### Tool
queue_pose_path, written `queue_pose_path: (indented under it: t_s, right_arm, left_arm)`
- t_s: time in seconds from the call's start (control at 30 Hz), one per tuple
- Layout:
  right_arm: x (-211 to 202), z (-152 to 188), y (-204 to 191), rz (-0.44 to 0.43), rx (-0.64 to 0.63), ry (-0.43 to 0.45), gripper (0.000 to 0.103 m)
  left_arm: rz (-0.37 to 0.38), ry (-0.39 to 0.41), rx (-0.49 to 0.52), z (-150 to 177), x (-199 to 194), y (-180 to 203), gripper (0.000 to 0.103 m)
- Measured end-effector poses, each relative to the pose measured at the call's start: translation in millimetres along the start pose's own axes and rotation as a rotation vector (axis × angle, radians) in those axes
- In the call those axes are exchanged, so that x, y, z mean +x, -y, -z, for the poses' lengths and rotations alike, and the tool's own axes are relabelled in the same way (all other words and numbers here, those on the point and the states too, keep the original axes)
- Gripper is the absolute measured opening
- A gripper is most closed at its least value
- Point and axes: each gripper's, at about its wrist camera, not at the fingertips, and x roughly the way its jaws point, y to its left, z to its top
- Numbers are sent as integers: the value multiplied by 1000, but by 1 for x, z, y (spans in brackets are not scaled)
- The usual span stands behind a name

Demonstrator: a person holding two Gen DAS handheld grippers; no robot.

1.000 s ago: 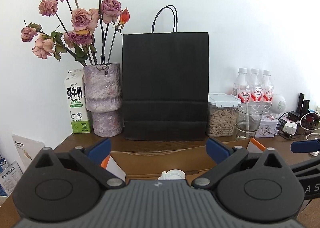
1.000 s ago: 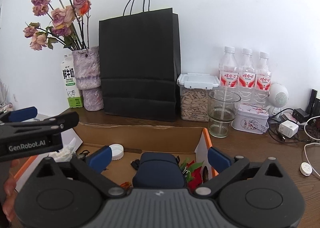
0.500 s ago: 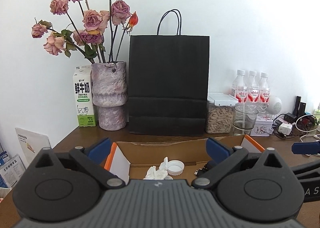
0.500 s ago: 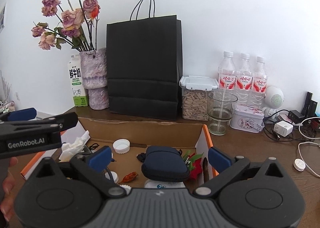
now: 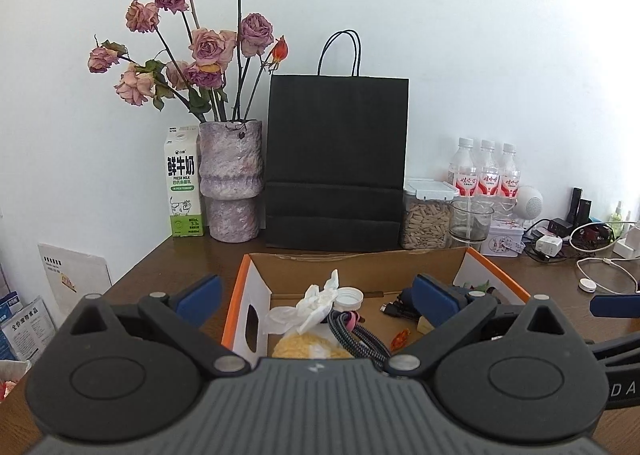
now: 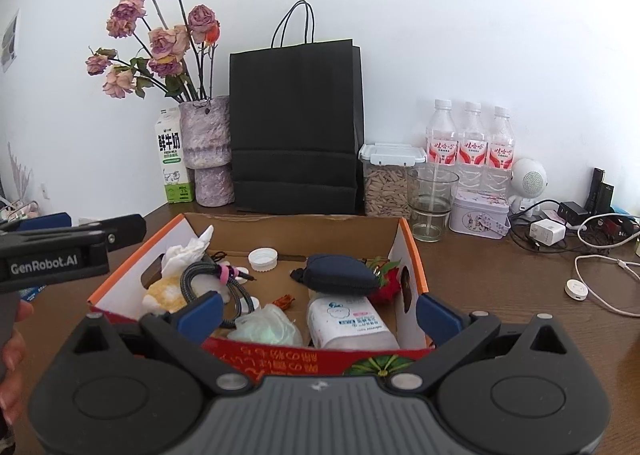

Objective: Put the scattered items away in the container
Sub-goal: 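Withdraw both tools from the box toward the purple cloth and remaining items, then grasp the black USB cable with the right tool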

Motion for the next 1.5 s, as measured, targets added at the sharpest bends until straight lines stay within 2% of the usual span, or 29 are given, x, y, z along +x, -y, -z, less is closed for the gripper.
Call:
queue_pose_path:
  t_s: [0.3, 0.6, 0.9, 1.3, 1.37, 1.47, 1.5]
  right_arm:
    - [-38, 36, 5, 19, 19, -40, 103]
    - [-67, 77, -3, 27, -22, -92, 103]
    - [-75, 117, -23, -26, -61, -175, 103]
    - [-58, 139, -39, -88, -73, -236, 99]
    - [-58, 140, -40, -79, -86, -231, 97]
    - [-59, 139, -40, -79, -85, -221, 85]
    - [-60, 139, -39, -78, -85, -217, 77]
  left_arm:
    - [-9, -35, -3, 20, -36, -13, 103]
    - [-8, -99, 3, 51, -60, -22, 103]
    - [7, -184, -8, 85, -72, -30, 103]
    - [29, -233, -6, 102, -77, -28, 103]
    - [32, -239, -5, 103, -76, -27, 103]
    - [37, -246, -6, 103, -74, -25, 103]
    - [38, -248, -4, 104, -74, -24, 103]
